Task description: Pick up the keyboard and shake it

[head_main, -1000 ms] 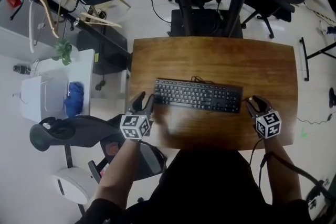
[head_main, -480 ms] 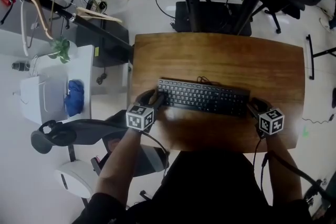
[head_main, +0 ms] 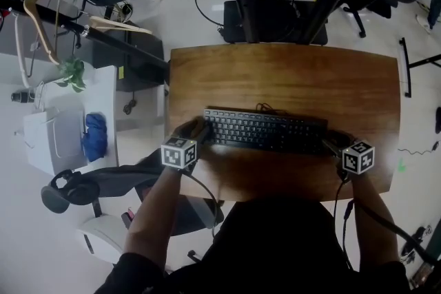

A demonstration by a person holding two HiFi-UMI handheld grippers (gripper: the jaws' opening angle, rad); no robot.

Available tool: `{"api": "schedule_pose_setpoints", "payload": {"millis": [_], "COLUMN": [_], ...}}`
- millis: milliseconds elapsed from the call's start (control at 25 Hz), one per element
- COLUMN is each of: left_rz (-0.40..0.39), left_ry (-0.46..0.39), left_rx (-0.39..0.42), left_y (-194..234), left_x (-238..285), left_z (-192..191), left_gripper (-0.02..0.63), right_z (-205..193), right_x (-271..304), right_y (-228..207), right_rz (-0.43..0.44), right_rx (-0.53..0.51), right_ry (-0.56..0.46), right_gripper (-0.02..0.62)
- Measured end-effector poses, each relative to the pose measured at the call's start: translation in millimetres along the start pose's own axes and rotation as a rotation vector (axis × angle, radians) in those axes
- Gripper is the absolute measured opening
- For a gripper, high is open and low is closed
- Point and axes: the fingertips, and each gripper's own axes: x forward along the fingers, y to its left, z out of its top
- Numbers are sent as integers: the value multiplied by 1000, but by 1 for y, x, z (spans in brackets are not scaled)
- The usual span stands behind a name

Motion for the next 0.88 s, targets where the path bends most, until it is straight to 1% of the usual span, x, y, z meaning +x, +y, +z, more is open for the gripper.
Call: {"api": "schedule_pose_setpoints", "payload": {"millis": [160, 280, 440, 520, 600, 640, 760, 880], "left_rz": [-29, -70, -133, -164, -185, -189, -196, -179], "left_ry": [23, 45, 60, 74, 95, 105, 115, 96], "left_rx": [-11, -35, -83, -72, -43, -35, -55, -80], "left_y": [-1, -1, -4, -7, -10, -11, -11, -13], "left_x": [12, 14, 14, 15, 15, 16, 16, 16], "left_z": [2, 0, -1, 0, 0, 0, -1, -1], "left_gripper": [187, 186, 184, 170, 141, 138, 136, 135], "right_z": [1, -1, -4, -4, -5, -4, -3, -1], "right_x": [2, 5, 11, 15, 16, 16, 16, 18], "right_y": [-2, -3, 5, 8, 6, 6, 5, 1], "right_rz": [11, 25, 102, 124, 122, 122, 116, 83], "right_rx": [38, 72, 113, 127, 140, 143, 151, 187], "right_ry": [-4, -2, 16, 20, 16, 12, 7, -8], "right_gripper": [187, 187, 187, 190, 175, 172, 169, 169]}}
